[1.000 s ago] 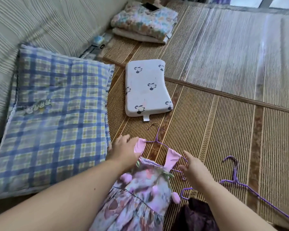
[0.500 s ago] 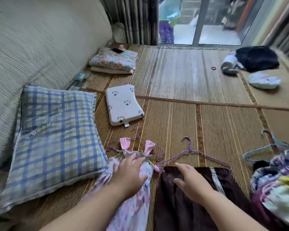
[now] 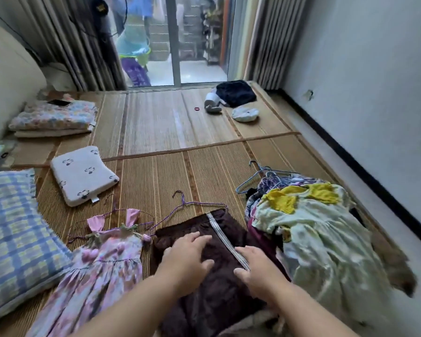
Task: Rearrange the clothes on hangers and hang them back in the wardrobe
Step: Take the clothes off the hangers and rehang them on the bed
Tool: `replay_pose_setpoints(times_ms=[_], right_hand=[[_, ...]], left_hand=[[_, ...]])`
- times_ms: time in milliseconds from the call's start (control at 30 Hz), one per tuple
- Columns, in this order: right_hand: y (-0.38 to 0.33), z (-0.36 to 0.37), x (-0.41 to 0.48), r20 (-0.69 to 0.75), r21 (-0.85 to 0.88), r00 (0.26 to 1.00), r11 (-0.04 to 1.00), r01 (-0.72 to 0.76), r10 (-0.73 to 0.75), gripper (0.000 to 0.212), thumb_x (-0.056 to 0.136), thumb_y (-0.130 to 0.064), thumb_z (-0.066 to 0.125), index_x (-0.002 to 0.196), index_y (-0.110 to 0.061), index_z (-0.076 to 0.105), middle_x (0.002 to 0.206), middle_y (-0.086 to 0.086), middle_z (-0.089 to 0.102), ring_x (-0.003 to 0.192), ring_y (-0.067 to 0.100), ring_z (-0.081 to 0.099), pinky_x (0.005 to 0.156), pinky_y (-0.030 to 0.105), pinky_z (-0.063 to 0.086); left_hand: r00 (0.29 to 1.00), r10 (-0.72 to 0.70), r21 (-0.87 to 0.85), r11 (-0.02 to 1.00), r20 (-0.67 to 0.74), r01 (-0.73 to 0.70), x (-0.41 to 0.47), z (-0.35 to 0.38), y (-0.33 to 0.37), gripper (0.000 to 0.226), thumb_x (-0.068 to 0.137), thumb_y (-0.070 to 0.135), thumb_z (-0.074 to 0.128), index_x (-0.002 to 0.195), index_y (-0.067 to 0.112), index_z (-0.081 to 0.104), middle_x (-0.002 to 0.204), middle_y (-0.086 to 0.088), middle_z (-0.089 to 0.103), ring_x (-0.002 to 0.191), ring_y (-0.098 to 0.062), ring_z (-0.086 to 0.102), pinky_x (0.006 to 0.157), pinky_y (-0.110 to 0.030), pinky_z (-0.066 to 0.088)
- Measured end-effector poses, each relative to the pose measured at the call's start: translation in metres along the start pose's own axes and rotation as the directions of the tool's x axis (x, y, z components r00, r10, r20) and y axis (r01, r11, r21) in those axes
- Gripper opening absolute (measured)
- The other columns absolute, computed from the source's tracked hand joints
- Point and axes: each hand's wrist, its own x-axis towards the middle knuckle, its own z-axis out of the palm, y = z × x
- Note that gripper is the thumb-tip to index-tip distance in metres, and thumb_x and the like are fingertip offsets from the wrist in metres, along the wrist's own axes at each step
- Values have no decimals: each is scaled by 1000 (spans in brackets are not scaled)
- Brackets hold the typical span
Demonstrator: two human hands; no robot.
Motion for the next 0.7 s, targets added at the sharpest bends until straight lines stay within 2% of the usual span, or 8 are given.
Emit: replay_pose_setpoints(times_ms=[100, 200, 300, 467, 600, 700], right_hand=[[46, -40, -22, -70, -3, 992, 994, -106, 105, 57, 92, -35, 52, 145, -26, 32, 153, 1, 23, 141, 14, 23, 112, 25, 20], [91, -80, -36, -139, 13, 974, 984, -177, 177, 55, 91, -31, 53, 143, -23, 36, 149, 2, 30, 138, 15, 29, 109, 22, 23], [139, -119, -34, -172, 52, 954, 969, -241, 247, 55, 91, -30, 54, 142, -21, 37, 149, 5, 31, 137, 17, 31, 107, 23, 25], [221, -186, 31, -189, 76, 937, 955, -285, 295, 60, 89, -33, 57, 144, -26, 35, 148, 7, 33, 133, 24, 38, 106, 30, 32], [279, -230, 111, -119, 8, 957, 964, -265, 264, 68, 86, -32, 60, 146, -28, 29, 149, 7, 32, 134, 24, 36, 107, 33, 32], [316, -245, 169, -89, -27, 968, 971, -238, 234, 54, 93, -28, 50, 144, -27, 32, 148, 7, 34, 133, 26, 37, 108, 37, 34]], left_hand=[[997, 75, 41, 996, 25, -76, 15, 4, 44, 59, 89, 47, 52, 143, 40, 30, 153, 9, 25, 141, -16, 23, 112, -44, 27], [989, 143, 55, 988, 35, -145, 39, 6, 89, 59, 88, 46, 53, 143, 38, 32, 152, 8, 28, 140, -17, 26, 110, -45, 30], [985, 169, 57, 984, 42, -171, 74, 15, 134, 59, 88, 44, 54, 143, 35, 34, 149, 8, 32, 137, -17, 30, 109, -42, 34], [991, 97, -3, 995, 97, -97, 158, 49, 193, 58, 87, 43, 55, 141, 34, 36, 142, 7, 41, 125, -14, 45, 105, -40, 40], [989, 2, -16, 1000, 147, 1, 229, 81, 224, 56, 90, 38, 55, 142, 29, 37, 142, 2, 42, 130, -16, 41, 107, -32, 34], [986, -18, 27, 1000, 167, 14, 278, 100, 237, 57, 89, 39, 57, 142, 31, 36, 144, 6, 40, 132, -13, 38, 110, -34, 34]])
